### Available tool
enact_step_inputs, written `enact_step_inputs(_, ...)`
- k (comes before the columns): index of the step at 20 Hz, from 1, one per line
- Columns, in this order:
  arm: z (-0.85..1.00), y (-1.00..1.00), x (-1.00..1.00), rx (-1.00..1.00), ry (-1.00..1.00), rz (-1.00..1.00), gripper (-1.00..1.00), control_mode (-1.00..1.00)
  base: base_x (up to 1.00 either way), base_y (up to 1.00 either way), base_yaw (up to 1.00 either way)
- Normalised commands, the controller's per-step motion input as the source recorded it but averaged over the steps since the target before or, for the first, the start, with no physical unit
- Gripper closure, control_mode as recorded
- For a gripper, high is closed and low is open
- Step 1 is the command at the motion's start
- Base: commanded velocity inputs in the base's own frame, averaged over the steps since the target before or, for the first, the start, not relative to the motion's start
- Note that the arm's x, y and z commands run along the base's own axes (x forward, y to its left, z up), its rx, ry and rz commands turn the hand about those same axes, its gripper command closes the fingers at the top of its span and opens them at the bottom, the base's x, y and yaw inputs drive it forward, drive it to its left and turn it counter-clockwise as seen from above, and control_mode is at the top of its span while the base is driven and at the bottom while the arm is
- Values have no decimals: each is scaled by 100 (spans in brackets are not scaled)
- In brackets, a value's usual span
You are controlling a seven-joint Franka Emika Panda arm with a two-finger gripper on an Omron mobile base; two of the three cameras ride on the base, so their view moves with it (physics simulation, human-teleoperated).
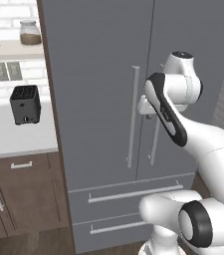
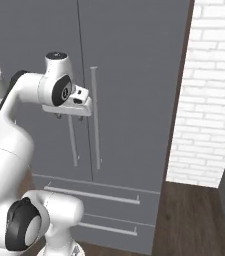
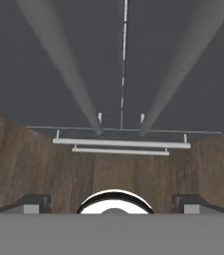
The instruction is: Take the strawberry from the fridge and place it on top of the pancake, located on the dining counter.
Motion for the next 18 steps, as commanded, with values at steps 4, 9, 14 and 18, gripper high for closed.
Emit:
enact_step_inputs(4,0,0,0,0,0,0,-100,100,-52,-12,0)
enact_step_inputs(9,0,0,0,0,0,0,-100,100,-50,-22,0)
enact_step_inputs(14,0,0,0,0,0,0,-100,100,-30,-12,0)
enact_step_inputs(18,0,0,0,0,0,0,-100,100,0,0,0)
